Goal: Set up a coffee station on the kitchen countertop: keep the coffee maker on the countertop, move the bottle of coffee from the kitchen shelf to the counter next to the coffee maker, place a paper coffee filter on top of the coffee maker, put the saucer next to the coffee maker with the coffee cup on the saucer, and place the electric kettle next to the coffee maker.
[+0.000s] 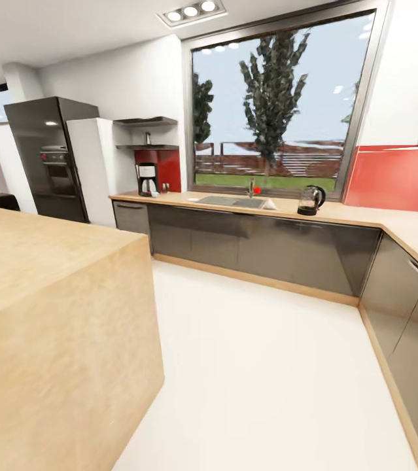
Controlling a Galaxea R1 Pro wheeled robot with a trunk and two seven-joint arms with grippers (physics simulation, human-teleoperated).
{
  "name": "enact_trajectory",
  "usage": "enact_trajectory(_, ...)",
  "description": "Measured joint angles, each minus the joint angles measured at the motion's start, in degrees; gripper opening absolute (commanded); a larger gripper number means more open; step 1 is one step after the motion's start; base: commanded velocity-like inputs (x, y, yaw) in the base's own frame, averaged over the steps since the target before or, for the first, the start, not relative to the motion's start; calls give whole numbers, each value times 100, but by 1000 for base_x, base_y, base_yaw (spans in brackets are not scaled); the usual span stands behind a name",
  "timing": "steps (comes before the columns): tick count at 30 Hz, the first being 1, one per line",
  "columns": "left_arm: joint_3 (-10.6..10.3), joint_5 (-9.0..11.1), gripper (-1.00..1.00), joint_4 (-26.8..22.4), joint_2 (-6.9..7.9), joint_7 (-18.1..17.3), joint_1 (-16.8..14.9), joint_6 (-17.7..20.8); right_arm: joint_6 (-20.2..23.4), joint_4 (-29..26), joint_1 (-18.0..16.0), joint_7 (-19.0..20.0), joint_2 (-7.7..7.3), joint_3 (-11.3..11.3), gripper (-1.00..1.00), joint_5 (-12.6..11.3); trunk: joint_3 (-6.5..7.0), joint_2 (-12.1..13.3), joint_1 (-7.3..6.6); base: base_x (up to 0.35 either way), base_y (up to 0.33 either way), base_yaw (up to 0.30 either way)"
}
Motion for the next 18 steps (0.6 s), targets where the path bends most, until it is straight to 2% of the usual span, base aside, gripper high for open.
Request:
enact_trajectory(13,0,-2,100,-1,0,0,0,7,0,2,0,-6,4,1,100,0,0,0,0,315,-50,-5)
enact_trajectory(18,2,-1,100,0,0,0,-1,6,0,0,-1,-4,5,1,100,0,0,0,0,325,-3,-129)
